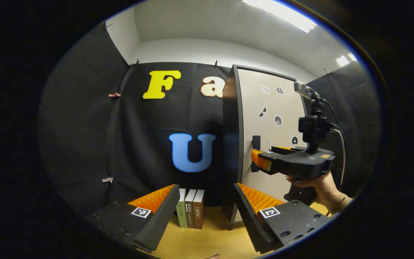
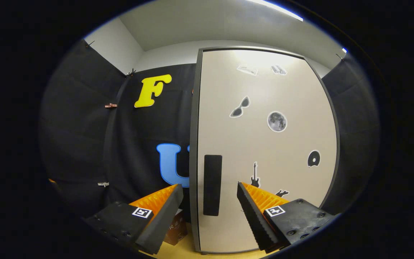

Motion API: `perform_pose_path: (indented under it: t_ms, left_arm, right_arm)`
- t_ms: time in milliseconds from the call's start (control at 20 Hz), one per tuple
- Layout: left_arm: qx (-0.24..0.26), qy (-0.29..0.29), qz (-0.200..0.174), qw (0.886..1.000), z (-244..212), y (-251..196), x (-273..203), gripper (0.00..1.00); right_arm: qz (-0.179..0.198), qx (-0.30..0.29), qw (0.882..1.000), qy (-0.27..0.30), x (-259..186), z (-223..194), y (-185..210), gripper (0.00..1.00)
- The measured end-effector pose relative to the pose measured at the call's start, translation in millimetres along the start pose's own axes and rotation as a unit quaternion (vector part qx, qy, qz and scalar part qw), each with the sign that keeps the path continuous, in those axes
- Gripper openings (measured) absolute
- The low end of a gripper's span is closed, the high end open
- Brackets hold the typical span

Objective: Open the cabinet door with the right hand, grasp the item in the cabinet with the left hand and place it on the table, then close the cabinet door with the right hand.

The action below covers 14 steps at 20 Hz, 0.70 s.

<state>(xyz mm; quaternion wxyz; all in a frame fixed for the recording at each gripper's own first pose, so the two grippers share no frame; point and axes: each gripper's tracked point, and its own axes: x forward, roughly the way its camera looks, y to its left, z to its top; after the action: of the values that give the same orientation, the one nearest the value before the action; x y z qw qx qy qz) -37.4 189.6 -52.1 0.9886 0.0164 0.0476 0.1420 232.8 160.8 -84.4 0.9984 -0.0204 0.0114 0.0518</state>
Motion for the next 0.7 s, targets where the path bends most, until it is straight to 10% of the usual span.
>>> perform_pose_path:
  t_ms: [500, 700]
  left_arm:
    - [-0.008, 0.03, 0.027, 0.999, -27, 21, -11, 0.94]
    - [-0.011, 0.028, 0.039, 0.999, -27, 29, -18, 0.94]
  right_arm:
    - [-0.054, -0.014, 0.998, 0.007, 44, -19, -13, 0.7]
    - [-0.065, 0.003, 0.998, 0.02, 55, -27, -14, 0.43]
